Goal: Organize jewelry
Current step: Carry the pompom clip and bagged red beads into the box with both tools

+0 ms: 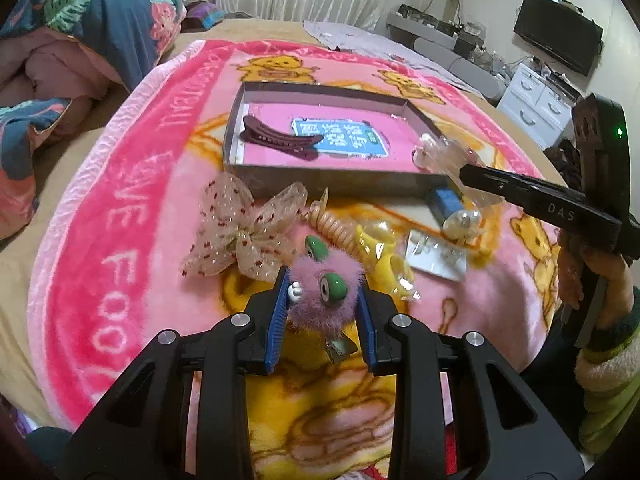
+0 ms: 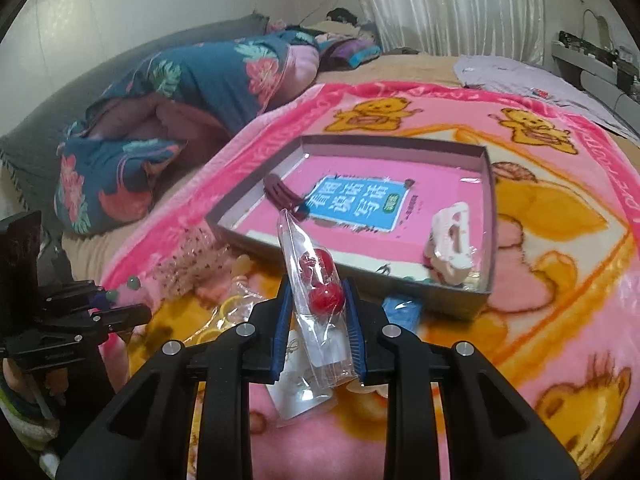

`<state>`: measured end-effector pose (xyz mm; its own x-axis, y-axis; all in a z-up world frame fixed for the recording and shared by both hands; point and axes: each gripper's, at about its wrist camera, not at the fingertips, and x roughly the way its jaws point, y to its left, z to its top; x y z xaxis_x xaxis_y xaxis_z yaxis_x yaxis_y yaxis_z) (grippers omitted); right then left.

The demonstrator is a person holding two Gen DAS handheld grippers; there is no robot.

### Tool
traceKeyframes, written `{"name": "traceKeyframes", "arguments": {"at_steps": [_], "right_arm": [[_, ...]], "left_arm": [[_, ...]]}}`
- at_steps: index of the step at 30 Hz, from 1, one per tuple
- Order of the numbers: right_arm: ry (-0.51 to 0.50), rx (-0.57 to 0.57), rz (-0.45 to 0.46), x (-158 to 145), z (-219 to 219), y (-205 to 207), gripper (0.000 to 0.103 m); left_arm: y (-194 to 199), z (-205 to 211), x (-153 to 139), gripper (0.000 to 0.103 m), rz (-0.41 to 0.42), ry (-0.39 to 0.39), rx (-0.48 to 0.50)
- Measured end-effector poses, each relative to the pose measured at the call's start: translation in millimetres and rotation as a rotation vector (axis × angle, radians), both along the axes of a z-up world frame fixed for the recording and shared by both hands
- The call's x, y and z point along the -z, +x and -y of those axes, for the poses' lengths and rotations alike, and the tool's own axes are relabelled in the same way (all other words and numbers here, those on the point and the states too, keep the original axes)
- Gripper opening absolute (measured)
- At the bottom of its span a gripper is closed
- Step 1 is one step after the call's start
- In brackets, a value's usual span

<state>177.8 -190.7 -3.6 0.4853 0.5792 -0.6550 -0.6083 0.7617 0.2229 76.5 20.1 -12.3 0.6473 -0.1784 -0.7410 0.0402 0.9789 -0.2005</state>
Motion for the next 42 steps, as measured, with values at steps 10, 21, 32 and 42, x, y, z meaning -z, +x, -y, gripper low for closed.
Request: {"name": "traceKeyframes", "arguments": {"at_steps": [10, 21, 32, 42], "right_arm": [[0.049, 0.094, 0.053, -18.5, 33.4, 10.3, 0.024], [0.083, 0.173, 0.078, -27.1, 63.2, 21.2, 0.024], [0.114, 0.233, 0.104, -34.4, 83.2, 34.2, 0.024], [0.125, 0.267, 0.124, -39.3, 87.7, 48.7, 0.024]], "left_arm": [[24.5, 22.1, -20.9, 0.023, 0.040, 0.007, 0.027], [62.9, 54.2, -38.9, 0.023, 0.083, 0.022, 0.092], [107.2, 69.4, -41.6, 0.023, 0.103, 0.043, 0.141], [133.8, 58.0, -33.2, 0.023, 0.105, 0.049, 0.136]]}}
